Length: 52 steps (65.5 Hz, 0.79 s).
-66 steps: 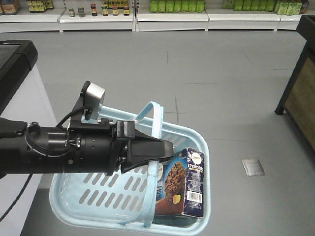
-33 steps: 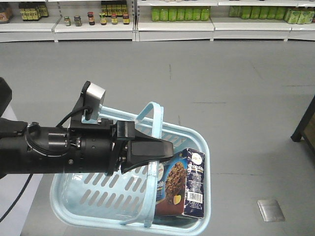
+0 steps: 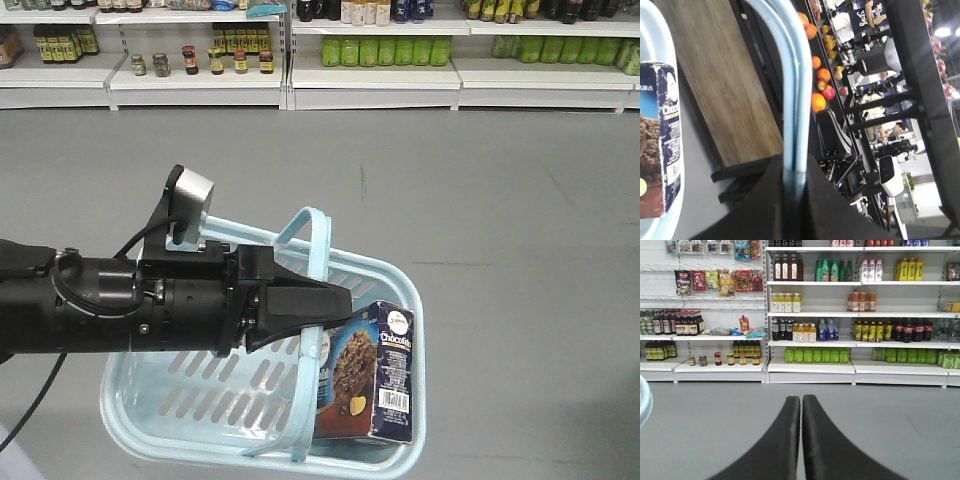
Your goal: Left arm holds basket, right arm returns cookies
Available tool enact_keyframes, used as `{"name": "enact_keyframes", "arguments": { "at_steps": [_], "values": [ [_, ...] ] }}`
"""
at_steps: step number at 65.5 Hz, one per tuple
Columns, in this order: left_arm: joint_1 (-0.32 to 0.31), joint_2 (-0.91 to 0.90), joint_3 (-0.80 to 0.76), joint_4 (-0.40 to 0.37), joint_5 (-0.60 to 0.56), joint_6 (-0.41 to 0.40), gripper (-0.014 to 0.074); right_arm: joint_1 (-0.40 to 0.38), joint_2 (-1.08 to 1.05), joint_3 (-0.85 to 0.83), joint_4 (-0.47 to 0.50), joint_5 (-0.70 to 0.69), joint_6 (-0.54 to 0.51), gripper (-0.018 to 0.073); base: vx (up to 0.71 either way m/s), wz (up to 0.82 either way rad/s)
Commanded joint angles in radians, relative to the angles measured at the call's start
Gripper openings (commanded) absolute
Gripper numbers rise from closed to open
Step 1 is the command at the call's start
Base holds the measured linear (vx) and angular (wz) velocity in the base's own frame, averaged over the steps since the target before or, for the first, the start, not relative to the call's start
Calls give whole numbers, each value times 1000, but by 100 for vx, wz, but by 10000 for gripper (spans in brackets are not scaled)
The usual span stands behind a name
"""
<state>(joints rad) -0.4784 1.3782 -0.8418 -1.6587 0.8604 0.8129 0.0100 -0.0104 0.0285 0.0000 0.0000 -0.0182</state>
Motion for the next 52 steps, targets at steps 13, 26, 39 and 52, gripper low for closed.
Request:
{"name": "enact_keyframes", "arguments": {
  "at_steps": [13, 26, 39, 52],
  "values": [
    [-4, -32, -39, -113, 46, 11, -6, -1, -7, 2, 0, -70, -8, -6, 58, 5],
    [-4, -32, -39, -113, 46, 11, -6, -1, -7, 2, 0, -70, -8, -6, 59, 2],
    [-4, -32, -39, -113, 46, 11, -6, -1, -7, 2, 0, -70, -8, -6, 60, -3],
    [-4, -32, -39, -113, 47, 11, -6, -1, -7, 2, 0, -70, -8, -6, 58, -6]
  ]
}}
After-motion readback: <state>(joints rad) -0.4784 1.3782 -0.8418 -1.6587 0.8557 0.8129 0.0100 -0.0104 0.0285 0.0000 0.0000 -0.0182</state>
